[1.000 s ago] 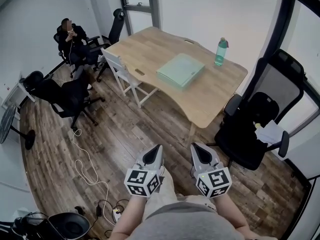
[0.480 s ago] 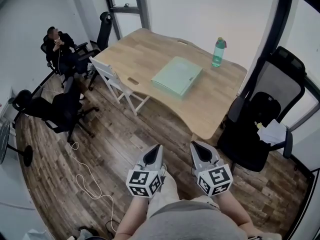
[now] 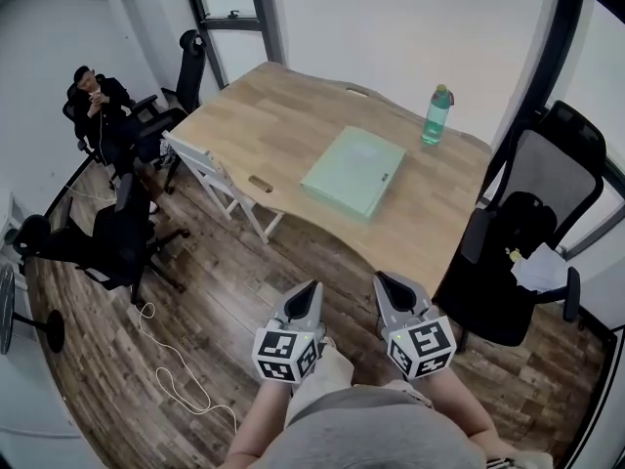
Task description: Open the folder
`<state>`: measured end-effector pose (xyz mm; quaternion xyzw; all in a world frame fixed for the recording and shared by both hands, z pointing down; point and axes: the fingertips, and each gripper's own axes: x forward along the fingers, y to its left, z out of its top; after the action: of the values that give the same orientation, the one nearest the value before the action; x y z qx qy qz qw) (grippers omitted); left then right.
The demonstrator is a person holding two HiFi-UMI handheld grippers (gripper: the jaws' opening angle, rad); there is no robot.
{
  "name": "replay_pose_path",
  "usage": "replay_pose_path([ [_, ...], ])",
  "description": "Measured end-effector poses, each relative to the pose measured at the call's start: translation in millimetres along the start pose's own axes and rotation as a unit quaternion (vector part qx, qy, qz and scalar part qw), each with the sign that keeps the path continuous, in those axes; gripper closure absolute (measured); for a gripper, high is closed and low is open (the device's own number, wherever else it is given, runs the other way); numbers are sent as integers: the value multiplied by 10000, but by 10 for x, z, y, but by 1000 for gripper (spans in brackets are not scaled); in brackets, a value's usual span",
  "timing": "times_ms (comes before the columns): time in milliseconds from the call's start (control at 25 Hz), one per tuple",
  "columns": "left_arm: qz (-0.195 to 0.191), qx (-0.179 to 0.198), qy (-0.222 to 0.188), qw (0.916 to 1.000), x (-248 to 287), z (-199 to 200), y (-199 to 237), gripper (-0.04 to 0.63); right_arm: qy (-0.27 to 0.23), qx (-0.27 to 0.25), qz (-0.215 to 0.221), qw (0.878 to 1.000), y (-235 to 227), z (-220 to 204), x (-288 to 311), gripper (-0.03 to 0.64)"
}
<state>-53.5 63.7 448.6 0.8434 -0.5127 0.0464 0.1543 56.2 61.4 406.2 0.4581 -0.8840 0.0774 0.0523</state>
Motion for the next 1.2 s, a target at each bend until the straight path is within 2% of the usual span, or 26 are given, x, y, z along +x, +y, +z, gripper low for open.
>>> replay_pose_path([
  [360,-608,247,88,9978,585,320,528,591,-19,-10,-530,9986,-201,193,724,615],
  [920,-1385,375,286,9892,1298,398,959,591,84,134,-1346,9908,-582,120,1289,615],
  [1200,-1469,395,496,9871,1475,275,1121,591,331,195,-1583,9866,-704,-23,1394,615],
])
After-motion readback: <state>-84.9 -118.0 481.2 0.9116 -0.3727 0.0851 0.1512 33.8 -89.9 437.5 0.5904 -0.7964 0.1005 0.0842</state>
